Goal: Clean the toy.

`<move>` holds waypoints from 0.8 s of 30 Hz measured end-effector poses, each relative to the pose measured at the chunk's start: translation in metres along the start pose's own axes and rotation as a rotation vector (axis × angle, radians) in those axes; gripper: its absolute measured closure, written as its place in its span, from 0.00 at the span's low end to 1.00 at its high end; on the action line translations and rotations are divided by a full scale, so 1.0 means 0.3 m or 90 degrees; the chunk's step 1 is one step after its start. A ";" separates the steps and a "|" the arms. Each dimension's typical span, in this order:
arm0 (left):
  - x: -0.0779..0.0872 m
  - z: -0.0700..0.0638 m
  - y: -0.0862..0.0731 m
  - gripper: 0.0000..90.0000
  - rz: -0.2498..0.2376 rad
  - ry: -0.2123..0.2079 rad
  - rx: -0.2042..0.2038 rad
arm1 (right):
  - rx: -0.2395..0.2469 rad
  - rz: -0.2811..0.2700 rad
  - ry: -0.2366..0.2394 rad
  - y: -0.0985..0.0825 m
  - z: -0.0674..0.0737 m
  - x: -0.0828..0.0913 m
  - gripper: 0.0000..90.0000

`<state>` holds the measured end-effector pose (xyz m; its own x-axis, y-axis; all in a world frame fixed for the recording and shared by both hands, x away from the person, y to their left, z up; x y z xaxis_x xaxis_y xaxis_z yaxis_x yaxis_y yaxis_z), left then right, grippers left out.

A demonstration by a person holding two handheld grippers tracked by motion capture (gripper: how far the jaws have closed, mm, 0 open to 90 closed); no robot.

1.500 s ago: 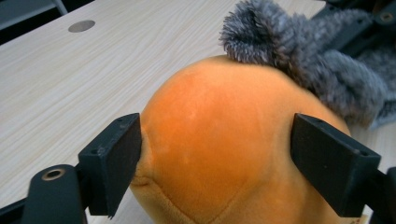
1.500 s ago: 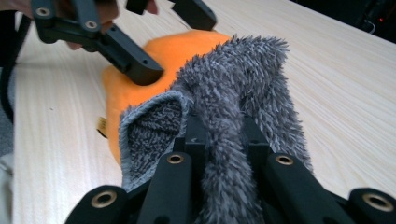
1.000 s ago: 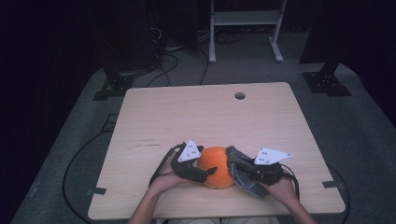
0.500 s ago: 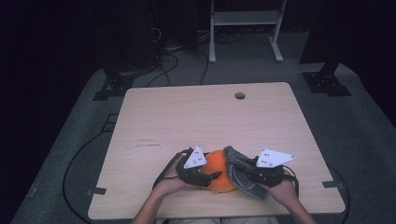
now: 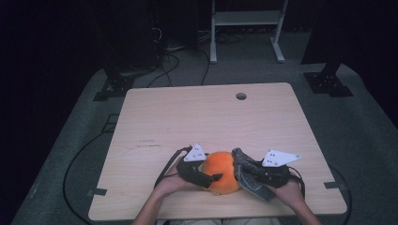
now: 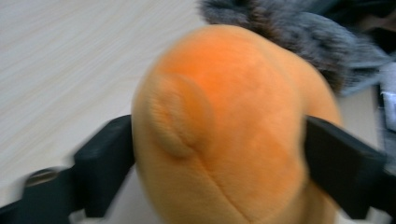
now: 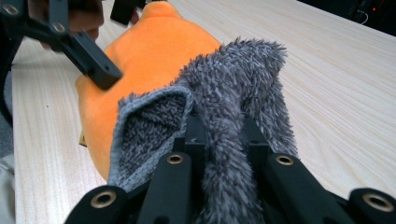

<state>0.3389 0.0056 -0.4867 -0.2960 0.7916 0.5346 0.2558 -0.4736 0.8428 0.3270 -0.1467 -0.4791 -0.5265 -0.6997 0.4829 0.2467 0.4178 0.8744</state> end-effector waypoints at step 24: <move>-0.007 -0.011 0.018 0.38 -0.054 0.054 -0.105 | -0.027 -0.015 -0.045 0.011 -0.076 0.016 0.85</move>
<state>0.3379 0.0002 -0.4831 -0.3889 0.7988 0.4590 0.0739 -0.4696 0.8798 0.3440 -0.1619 -0.4730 -0.5881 -0.6656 0.4595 0.2671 0.3764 0.8871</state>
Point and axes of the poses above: each handheld gripper's, and its own axes: x roughly backward along the jaws, y roughly out of its top, z roughly to its left, the point moved 9 cm from there along -x, roughly forward along the jaws, and after that the axes turned 2 degrees about -y, right-handed, at the moved point
